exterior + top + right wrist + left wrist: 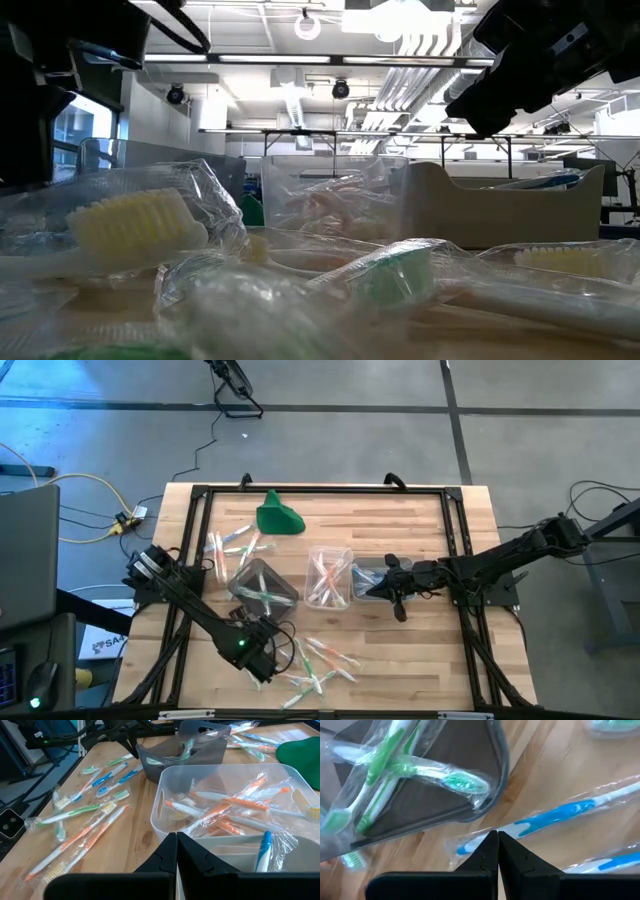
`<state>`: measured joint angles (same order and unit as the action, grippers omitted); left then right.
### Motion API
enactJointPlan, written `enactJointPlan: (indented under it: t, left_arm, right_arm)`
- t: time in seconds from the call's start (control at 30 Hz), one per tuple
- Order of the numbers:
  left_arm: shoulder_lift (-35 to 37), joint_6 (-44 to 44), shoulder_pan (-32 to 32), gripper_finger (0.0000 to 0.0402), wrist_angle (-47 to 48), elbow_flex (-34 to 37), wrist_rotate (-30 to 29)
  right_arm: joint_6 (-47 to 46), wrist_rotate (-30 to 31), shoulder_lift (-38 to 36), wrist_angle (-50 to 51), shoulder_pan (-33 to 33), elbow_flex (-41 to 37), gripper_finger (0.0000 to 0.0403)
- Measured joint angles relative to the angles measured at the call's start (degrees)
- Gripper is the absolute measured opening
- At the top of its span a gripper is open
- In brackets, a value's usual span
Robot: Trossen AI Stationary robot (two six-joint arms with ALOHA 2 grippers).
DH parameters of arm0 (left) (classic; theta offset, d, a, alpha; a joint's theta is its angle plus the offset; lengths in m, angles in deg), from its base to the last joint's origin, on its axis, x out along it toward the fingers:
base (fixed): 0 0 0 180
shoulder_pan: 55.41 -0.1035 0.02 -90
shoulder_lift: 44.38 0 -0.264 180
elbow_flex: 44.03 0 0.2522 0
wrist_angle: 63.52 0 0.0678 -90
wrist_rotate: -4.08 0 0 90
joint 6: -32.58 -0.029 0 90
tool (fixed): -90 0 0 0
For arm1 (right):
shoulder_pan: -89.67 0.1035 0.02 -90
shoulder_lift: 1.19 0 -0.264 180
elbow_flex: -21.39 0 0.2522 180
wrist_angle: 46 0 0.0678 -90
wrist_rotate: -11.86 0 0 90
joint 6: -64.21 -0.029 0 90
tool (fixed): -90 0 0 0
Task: Pick & Place Toothbrushes
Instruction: Adjust the bins on the table
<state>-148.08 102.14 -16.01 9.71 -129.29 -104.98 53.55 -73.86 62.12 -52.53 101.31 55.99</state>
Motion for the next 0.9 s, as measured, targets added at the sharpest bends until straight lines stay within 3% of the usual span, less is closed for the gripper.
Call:
enactJointPlan:
  t: [0.57,0.9]
  left_arm:
    - [-0.52,-1.64,-0.59,0.0000,-2.86,0.00,-10.45]
    - [-0.50,-6.67,-5.18,0.0000,-9.26,2.66,-14.89]
  right_arm:
    - [0.42,0.02,0.00,-0.07,0.00,0.00,0.0002]
    - [0.42,0.02,0.00,-0.42,-0.02,0.00,0.0002]
